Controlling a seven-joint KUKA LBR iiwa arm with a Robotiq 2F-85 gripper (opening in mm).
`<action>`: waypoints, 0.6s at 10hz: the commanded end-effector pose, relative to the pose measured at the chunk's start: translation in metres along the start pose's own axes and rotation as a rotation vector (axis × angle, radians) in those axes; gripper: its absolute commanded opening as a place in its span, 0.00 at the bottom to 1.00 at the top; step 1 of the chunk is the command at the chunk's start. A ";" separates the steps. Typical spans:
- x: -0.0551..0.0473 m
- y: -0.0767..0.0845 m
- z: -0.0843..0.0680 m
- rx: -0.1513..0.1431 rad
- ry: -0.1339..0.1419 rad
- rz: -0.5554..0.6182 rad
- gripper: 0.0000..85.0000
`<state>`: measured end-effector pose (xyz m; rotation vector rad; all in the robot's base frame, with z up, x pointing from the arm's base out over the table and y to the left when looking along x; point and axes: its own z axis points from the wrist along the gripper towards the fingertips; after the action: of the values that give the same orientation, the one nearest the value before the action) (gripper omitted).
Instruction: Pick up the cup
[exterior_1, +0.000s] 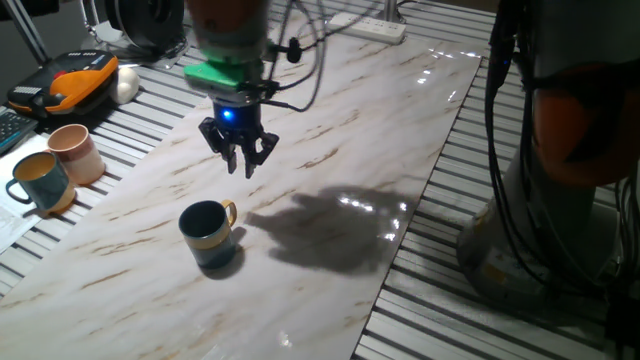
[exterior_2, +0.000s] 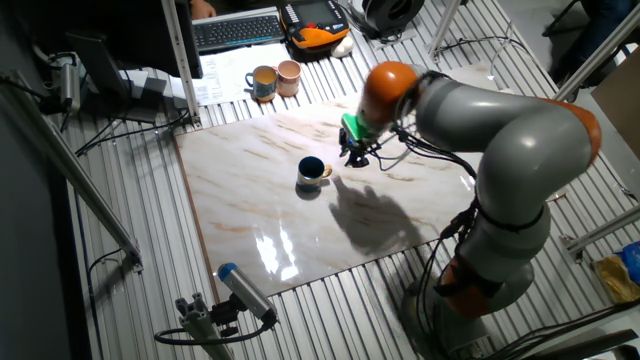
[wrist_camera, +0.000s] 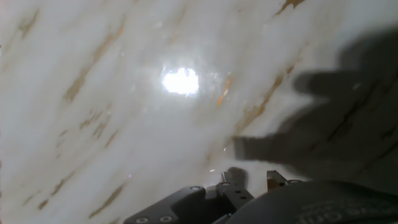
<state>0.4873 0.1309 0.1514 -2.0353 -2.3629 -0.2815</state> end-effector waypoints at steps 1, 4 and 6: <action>0.000 0.000 0.000 0.009 -0.012 0.010 0.40; 0.000 0.000 0.000 0.073 -0.084 0.046 0.40; 0.000 0.000 0.000 0.109 -0.121 0.068 0.40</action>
<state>0.4874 0.1310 0.1513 -2.1366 -2.3086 -0.0227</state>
